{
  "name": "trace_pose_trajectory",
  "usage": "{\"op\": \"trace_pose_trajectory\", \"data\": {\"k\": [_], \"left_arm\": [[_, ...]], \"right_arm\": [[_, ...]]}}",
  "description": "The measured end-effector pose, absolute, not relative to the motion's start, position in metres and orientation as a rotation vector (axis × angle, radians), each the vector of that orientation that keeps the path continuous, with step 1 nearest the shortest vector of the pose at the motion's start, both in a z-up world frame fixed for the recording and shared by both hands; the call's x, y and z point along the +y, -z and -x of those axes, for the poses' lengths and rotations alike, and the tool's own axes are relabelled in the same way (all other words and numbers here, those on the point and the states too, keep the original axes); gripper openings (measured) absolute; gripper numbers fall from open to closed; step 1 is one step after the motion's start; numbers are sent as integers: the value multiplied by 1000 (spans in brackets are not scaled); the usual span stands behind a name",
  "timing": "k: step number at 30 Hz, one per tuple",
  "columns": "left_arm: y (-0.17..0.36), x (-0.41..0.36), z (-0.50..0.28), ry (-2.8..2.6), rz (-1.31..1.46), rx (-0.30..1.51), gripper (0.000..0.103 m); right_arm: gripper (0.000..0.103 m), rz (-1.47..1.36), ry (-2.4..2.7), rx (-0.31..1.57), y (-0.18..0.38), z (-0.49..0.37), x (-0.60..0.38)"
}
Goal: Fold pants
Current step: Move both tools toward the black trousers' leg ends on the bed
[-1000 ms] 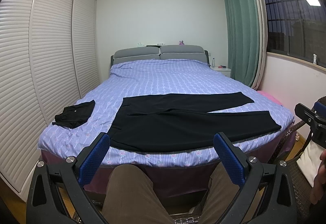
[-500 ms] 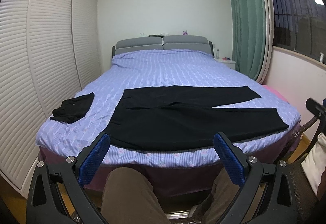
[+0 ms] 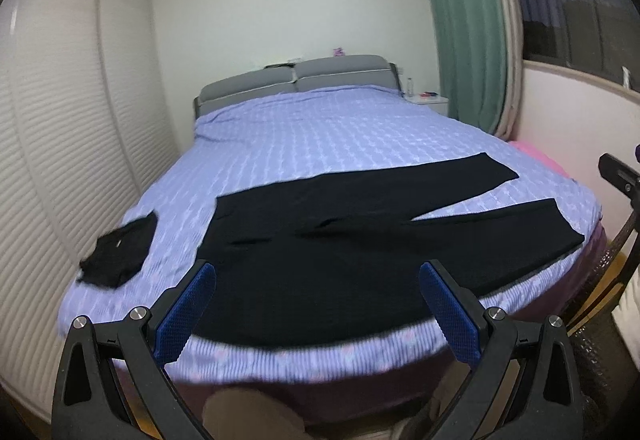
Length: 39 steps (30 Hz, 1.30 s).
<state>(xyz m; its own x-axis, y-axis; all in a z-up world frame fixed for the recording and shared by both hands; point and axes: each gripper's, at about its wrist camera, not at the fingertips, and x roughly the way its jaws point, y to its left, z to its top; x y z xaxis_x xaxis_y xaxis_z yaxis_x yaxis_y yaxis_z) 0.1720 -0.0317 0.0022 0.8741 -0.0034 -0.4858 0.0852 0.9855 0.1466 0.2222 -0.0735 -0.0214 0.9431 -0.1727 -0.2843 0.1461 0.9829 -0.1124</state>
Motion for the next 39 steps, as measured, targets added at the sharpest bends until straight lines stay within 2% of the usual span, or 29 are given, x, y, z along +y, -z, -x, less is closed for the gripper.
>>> {"op": "trace_pose_trajectory", "data": {"k": [22, 34, 39], "left_arm": [[-21, -189, -437, 453, -321, 565, 103], [6, -301, -577, 629, -482, 593, 103], [35, -350, -631, 727, -568, 631, 93]], "right_arm": [[103, -83, 387, 477, 22, -406, -211], [103, -62, 421, 588, 33, -527, -289], [102, -69, 406, 648, 54, -580, -321]]}}
